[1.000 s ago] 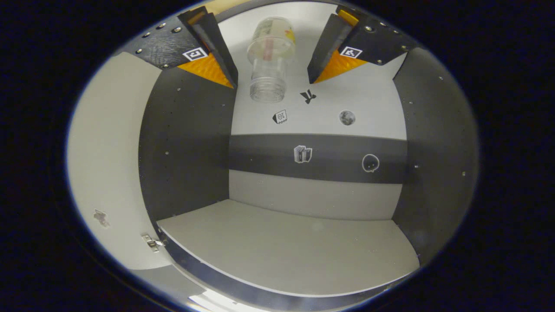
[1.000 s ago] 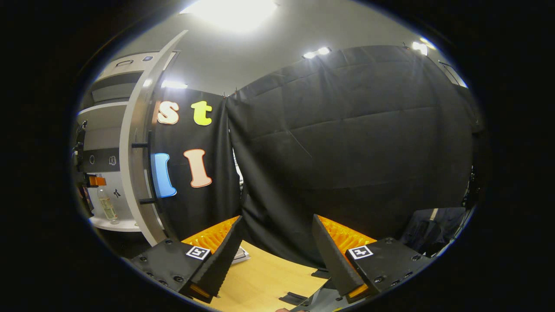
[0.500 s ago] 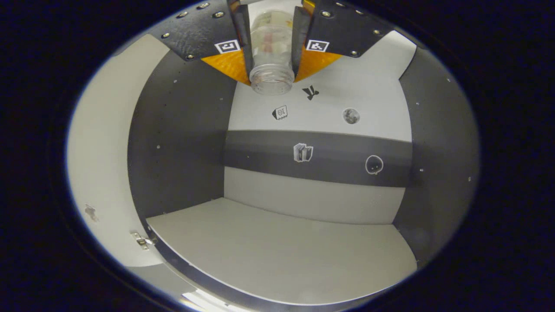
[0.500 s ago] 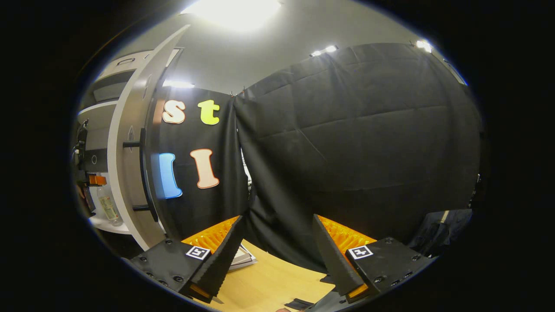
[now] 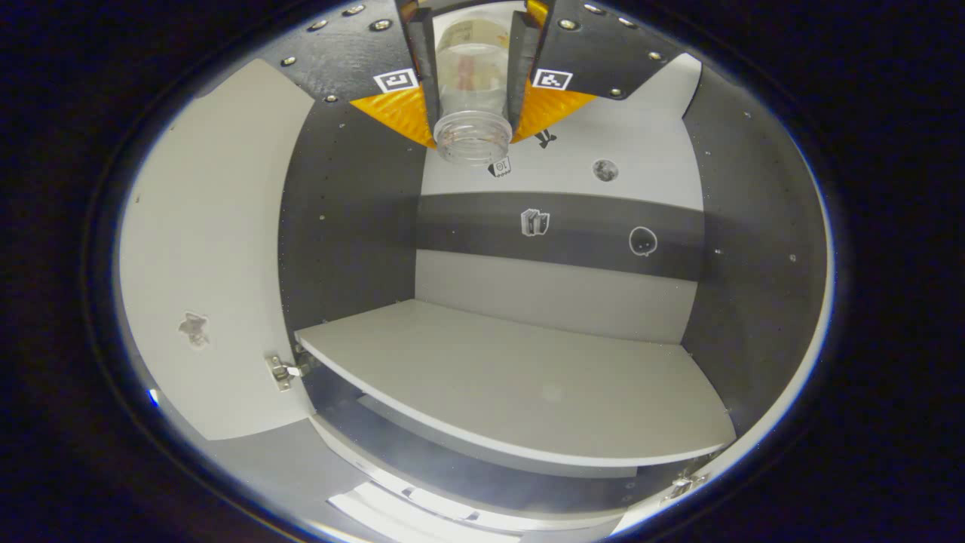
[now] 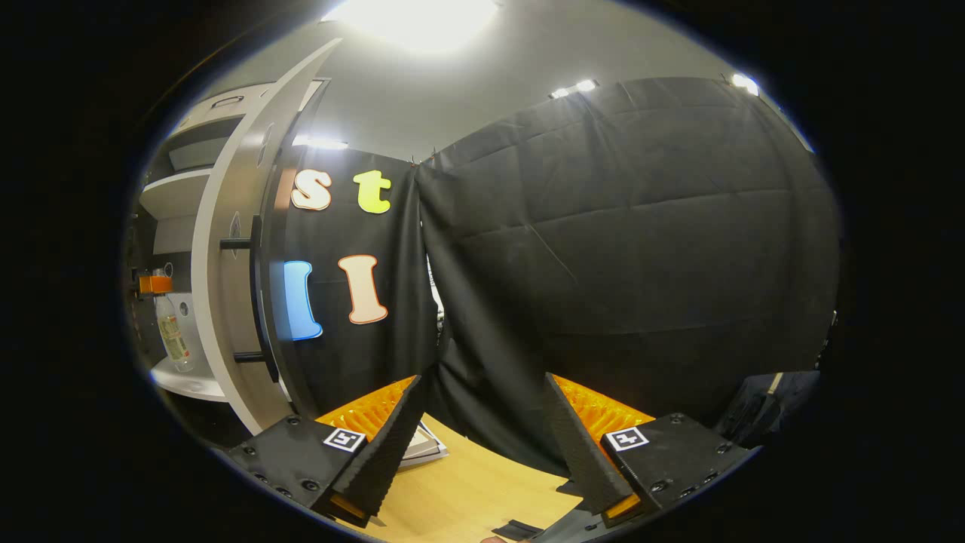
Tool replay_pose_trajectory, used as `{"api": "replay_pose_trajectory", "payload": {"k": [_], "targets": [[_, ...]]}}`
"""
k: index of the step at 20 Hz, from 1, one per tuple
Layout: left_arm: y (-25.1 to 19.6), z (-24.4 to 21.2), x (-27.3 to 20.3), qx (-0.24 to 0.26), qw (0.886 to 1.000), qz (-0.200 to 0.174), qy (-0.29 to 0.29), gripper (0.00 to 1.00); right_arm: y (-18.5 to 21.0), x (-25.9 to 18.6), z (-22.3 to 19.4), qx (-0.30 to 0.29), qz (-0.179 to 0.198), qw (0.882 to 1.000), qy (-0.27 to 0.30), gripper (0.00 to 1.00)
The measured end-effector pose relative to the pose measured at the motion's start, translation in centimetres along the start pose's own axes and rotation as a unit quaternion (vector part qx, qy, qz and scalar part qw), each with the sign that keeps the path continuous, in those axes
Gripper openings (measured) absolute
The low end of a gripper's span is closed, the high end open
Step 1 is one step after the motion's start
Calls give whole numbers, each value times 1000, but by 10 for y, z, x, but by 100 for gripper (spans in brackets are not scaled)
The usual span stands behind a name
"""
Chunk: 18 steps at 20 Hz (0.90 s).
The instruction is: Grasp the bottle in the cabinet with the left hand and place it on the coaster, then close the right door with the right hand and the left door with the left hand.
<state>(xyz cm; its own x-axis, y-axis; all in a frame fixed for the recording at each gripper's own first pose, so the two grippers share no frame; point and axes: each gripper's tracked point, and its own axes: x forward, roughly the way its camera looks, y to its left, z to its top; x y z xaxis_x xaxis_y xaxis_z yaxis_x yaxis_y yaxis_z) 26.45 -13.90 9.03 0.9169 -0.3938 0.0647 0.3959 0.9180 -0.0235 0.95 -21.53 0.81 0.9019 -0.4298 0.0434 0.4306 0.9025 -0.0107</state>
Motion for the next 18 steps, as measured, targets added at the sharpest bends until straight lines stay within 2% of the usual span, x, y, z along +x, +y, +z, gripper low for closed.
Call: {"api": "replay_pose_trajectory", "payload": {"k": [1, 2, 6, 7, 8, 11, 12, 13, 15, 18], "targets": [[-4, 3, -9, -2, 1000, -9, -1, 36, 1, 0, 3, -2, -1, 1000, -5, 99], [-6, 6, -20, -2, 1000, -16, -2, 40, 0, 0, 7, -3, -1, 1000, -10, 99], [-20, 9, -57, 5, 999, -46, -3, 40, -6, -4, 15, -5, -5, 1000, -18, 99], [-24, 6, -65, 10, 999, -51, -3, 33, -5, -6, 16, -5, -5, 1000, -18, 99], [-26, -1, -73, 15, 998, -56, 0, 40, -5, -8, 16, -4, -5, 1000, -18, 96], [-39, -24, -97, 28, 997, -78, 13, 40, -1, -17, 16, -6, -1, 1000, -18, 99], [-43, -35, -104, 29, 996, -84, 18, 33, 0, -21, 17, -7, 2, 1000, -19, 99], [-46, -43, -112, 29, 995, -89, 20, 40, 2, -24, 17, -10, 5, 1000, -19, 99], [-56, -61, -129, 23, 994, -101, 21, 40, 6, -30, 16, -16, 11, 1000, -18, 96], [-71, -89, -149, 12, 992, -120, 22, 40, 9, -38, 16, -18, 14, 1000, -17, 99]]}}
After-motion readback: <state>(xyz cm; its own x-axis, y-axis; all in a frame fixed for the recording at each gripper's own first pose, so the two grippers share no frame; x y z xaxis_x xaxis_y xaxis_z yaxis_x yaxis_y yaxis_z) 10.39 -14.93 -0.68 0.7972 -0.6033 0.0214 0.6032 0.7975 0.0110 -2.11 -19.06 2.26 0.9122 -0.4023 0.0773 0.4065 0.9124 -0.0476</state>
